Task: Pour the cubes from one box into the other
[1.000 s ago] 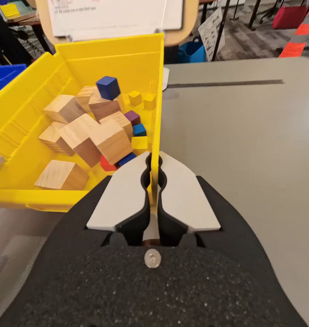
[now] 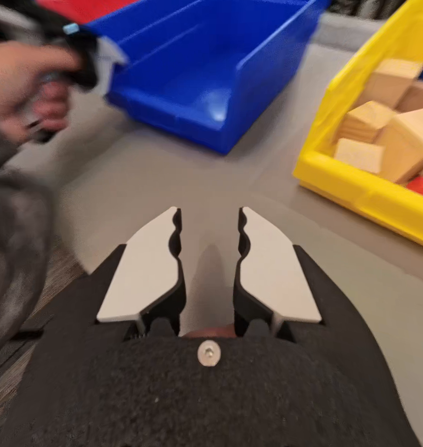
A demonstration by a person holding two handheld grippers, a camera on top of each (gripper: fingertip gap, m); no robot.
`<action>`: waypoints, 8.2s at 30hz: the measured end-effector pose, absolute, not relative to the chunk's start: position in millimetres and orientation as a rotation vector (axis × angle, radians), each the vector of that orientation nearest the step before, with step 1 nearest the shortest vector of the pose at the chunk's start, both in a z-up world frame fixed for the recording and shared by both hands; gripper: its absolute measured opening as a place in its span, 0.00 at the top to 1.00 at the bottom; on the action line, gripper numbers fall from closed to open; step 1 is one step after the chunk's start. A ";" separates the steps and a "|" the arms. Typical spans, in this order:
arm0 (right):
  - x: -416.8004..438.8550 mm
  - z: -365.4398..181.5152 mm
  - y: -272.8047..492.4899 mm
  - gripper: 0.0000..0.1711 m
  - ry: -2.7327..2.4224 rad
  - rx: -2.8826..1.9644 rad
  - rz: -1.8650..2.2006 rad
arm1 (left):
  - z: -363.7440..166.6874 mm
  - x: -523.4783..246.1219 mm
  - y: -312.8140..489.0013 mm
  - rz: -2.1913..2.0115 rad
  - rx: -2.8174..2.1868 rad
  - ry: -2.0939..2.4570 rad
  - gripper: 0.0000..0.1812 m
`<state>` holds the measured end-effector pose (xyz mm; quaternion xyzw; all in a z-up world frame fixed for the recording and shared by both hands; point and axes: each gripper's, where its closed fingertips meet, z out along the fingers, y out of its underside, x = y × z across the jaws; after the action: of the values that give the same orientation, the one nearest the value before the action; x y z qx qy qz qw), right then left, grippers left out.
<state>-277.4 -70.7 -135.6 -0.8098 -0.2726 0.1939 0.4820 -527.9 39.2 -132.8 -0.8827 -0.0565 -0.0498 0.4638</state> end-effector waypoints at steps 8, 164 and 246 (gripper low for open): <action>-324.3 -133.0 -44.1 0.85 -0.558 -2.027 0.508 | -132.8 -495.2 -105.6 -0.010 -2.181 -0.222 0.97; -227.5 -110.2 -31.4 0.70 -0.678 -1.842 0.311 | -129.0 -497.6 53.4 0.040 -2.095 -0.064 0.99; 244.2 121.7 55.1 0.97 -0.769 -1.903 -1.384 | -66.9 232.6 -9.4 -1.634 -2.081 -0.442 0.97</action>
<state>244.2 55.1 121.7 -0.7265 -0.2935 -0.5283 0.3270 232.6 -9.4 -66.9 -0.7553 -0.1605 -0.5933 0.2276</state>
